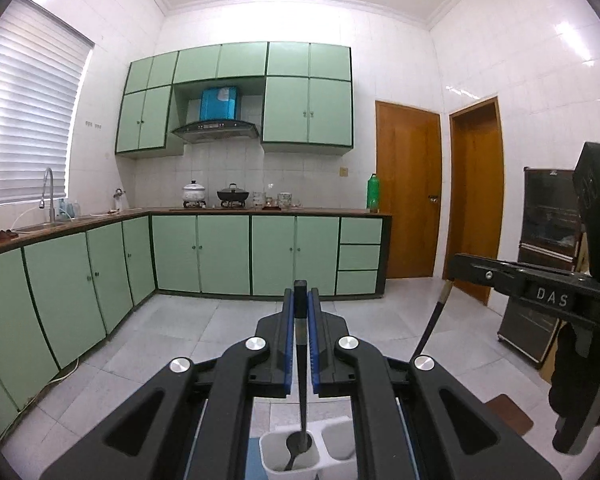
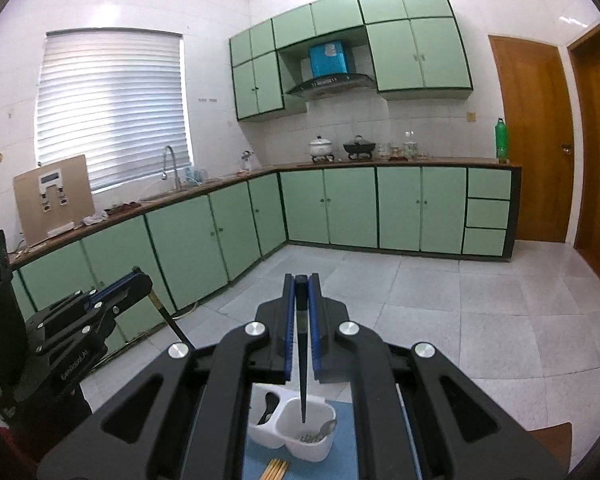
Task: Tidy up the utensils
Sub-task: 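Lift the black chopstick with the right gripper and drop it into the holder, then withdraw the open right gripper from the holder toward the chopsticks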
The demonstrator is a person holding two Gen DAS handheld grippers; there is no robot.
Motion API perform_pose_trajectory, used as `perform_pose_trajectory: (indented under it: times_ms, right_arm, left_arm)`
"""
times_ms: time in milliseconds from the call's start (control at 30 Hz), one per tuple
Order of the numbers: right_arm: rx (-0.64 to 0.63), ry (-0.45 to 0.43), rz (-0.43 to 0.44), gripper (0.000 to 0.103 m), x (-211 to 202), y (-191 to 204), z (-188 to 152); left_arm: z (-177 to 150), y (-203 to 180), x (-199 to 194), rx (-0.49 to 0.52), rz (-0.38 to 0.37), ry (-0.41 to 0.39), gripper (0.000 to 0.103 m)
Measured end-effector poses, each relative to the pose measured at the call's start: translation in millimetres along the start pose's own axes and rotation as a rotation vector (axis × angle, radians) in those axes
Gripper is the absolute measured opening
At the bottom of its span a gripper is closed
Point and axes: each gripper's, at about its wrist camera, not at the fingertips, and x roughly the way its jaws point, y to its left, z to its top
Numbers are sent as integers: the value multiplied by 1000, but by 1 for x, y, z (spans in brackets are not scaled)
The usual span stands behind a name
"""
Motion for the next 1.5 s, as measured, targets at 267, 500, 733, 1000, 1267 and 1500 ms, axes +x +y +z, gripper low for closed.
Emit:
perform_pose_trajectory:
  times_ms: [267, 500, 733, 1000, 1267, 1500]
  right_arm:
    - [41, 103, -16, 6, 59, -13, -37]
    - [14, 188, -20, 10, 67, -3, -68]
    - [20, 140, -58, 48, 25, -4, -82]
    - [23, 150, -95, 81, -34, -2, -134]
    - [53, 254, -119, 88, -69, 17, -222]
    - [114, 391, -133, 89, -76, 35, -298]
  left_arm:
    - [-41, 2, 51, -1, -10, 113, 6]
    - [-67, 10, 60, -20, -15, 205, 20]
    - [-71, 18, 19, -51, -8, 180, 48]
    - [-107, 16, -44, -68, 11, 229, 65]
    - [-188, 9, -92, -109, 36, 393, 72]
    - [-259, 9, -108, -131, 65, 559, 73]
